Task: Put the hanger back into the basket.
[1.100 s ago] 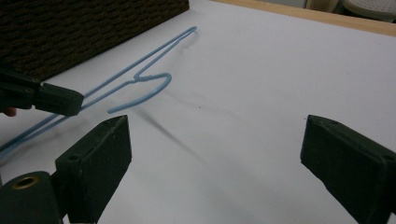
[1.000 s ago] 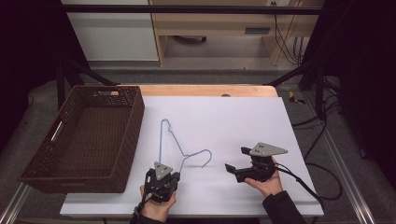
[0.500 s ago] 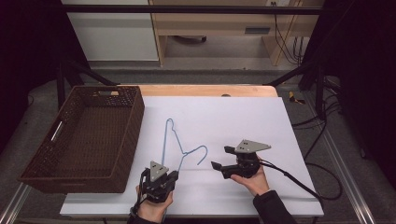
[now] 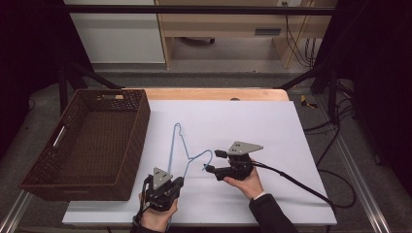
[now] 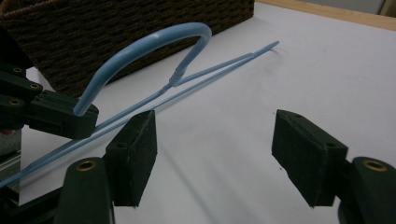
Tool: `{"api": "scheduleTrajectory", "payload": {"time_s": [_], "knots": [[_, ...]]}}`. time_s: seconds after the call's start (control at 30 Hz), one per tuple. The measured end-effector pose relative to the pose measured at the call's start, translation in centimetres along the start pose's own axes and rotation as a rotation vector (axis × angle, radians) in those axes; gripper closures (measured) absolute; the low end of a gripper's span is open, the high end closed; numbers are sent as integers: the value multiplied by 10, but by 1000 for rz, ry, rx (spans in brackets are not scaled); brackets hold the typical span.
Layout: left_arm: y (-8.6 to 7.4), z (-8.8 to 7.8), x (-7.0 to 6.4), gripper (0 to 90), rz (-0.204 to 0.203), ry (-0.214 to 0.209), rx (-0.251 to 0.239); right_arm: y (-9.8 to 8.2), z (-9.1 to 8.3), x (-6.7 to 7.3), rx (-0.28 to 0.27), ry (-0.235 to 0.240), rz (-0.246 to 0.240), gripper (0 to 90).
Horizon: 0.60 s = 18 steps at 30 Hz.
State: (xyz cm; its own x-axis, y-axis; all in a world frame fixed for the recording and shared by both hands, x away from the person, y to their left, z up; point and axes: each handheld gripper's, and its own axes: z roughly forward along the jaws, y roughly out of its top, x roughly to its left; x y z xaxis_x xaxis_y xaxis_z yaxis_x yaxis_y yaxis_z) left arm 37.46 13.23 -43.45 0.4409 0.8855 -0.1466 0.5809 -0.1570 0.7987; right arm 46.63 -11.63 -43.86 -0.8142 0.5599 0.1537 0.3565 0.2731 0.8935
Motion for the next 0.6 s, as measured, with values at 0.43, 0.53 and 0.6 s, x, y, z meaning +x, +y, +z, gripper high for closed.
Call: {"api": "scheduleTrajectory", "payload": {"time_s": [0.43, 0.53, 0.6], "knots": [[1, 0, 0, 873, 9, -4, 0, 9, 17, 5, -24, 80, -6, 517], [1, 0, 0, 872, 8, -5, 1, 11, 20, 5, -24, 91, -8, 553], [0, 0, 0, 873, 10, -6, 0, 11, 23, 6, -24, 99, -11, 587]]}}
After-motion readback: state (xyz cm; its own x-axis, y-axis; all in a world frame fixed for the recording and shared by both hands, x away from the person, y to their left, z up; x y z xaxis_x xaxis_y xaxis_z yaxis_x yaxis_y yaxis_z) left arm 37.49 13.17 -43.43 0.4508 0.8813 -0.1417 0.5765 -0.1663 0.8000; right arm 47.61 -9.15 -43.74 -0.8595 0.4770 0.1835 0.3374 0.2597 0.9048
